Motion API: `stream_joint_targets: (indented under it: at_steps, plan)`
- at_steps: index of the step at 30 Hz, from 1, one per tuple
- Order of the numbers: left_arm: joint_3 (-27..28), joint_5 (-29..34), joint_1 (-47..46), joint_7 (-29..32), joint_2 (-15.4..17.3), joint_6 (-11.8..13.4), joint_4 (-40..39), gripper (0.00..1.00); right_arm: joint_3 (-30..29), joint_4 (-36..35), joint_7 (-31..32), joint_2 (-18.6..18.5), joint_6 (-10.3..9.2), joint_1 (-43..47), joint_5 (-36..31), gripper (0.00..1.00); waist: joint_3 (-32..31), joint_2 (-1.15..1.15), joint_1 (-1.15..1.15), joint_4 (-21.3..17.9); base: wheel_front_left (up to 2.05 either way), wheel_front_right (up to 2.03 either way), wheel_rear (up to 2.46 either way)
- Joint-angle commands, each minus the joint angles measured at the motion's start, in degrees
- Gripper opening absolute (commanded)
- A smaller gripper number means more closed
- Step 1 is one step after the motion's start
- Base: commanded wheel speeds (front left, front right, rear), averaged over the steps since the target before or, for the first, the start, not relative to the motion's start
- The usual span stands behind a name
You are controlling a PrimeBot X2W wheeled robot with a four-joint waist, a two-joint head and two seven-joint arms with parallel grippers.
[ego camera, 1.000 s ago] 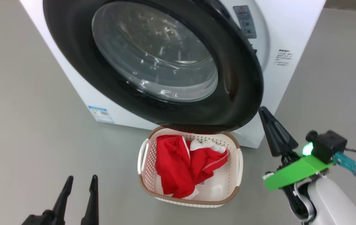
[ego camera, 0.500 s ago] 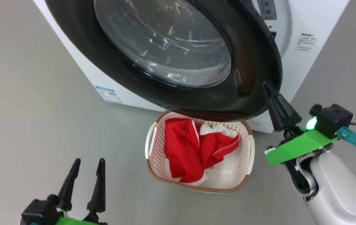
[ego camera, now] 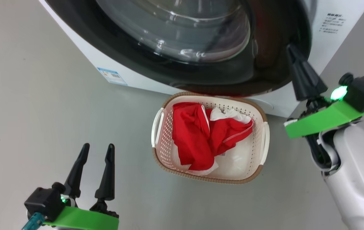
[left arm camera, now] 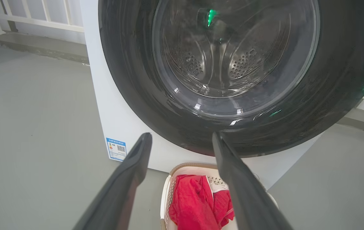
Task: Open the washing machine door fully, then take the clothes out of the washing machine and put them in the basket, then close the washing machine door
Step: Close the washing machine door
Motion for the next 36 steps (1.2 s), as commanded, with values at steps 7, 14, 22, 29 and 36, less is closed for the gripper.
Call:
stream_joint_targets:
  at_steps: [7,14,22,29,36]
  plan:
    - [0.39,-1.57,-2.85,-0.46,0.62,0.42,-1.76,1.0,-2.37,-1.53,-0.37,-0.82,0.18,-5.34,-0.5,0.0,4.51,0.0,0.0,1.46,0.0,0.0,0.0]
    - [-0.25,-2.21,-4.12,-0.46,0.62,0.51,-1.78,1.0,-4.45,-1.67,-0.37,-1.43,0.18,-7.57,-0.67,0.0,5.82,0.0,0.0,2.36,0.0,0.0,0.0]
    - [0.27,-1.28,-3.58,-0.46,0.62,0.51,-1.11,1.0,-1.43,-1.66,-0.37,-1.24,0.18,-5.44,-0.94,0.0,3.67,0.0,0.0,1.71,0.0,0.0,0.0]
    - [0.79,0.0,-2.57,-0.46,0.62,0.15,0.17,1.0,2.27,-1.74,-0.37,-0.6,0.18,-1.05,-0.92,0.17,0.32,0.0,0.0,0.29,0.0,0.0,0.0]
    - [1.82,2.24,-1.66,-0.46,0.62,-0.25,1.58,1.0,3.73,-2.37,-0.37,-0.07,0.18,4.87,-0.63,0.74,-3.22,0.0,0.0,-1.42,0.0,0.0,0.0]
